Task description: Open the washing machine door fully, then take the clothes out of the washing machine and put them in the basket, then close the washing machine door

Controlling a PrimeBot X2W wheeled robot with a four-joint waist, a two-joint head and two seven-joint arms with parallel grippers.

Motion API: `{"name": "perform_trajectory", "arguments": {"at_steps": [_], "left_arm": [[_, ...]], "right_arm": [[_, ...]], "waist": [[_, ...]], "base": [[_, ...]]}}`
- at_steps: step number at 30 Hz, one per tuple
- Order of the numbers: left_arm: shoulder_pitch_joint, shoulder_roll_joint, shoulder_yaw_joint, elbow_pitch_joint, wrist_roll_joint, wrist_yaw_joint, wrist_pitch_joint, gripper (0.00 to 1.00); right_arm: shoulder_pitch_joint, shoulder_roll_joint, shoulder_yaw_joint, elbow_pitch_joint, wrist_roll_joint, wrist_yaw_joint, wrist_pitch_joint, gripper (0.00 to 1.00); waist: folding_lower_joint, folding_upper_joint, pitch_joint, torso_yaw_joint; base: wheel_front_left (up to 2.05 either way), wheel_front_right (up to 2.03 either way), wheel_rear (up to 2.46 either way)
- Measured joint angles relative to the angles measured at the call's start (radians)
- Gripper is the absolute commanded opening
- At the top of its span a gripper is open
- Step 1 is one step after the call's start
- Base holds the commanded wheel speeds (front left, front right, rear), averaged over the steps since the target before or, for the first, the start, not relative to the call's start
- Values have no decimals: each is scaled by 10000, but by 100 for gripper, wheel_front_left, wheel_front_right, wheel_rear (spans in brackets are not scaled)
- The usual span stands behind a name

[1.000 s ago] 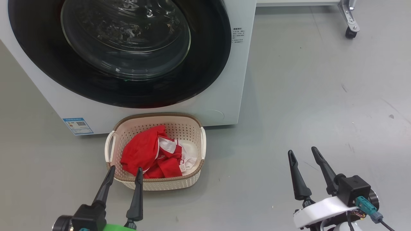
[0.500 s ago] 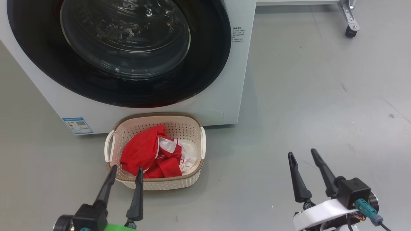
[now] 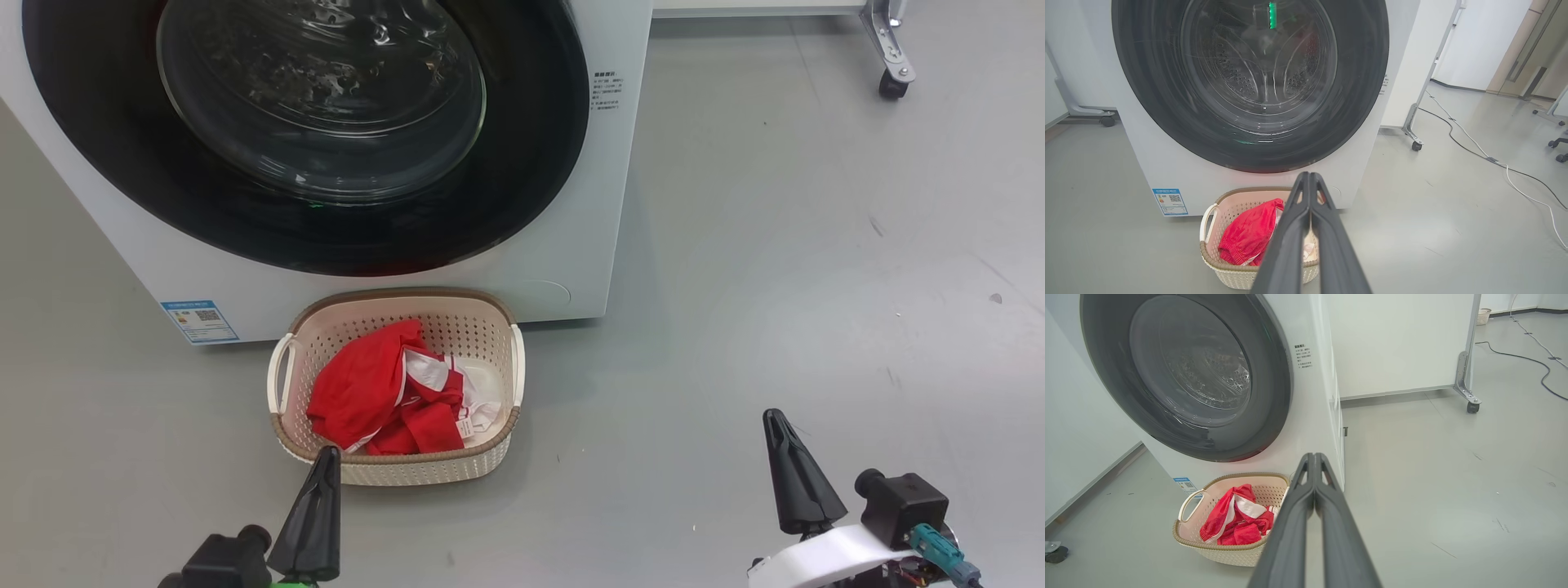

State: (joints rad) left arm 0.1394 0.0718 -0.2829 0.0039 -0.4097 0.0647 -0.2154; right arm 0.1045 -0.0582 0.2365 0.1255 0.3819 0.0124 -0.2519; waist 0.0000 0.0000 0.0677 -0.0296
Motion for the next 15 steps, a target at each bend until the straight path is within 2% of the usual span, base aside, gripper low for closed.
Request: {"name": "perform_trajectory", "arguments": {"at_steps": [15], "left_arm": [[-10,-29,420,-8,-1939,-148,249,0]], "right_arm": [[58,23,-380,-65,1985,73,339,0]], "waist": [[0,0,-75,43]], "base": [[0,0,0]]}}
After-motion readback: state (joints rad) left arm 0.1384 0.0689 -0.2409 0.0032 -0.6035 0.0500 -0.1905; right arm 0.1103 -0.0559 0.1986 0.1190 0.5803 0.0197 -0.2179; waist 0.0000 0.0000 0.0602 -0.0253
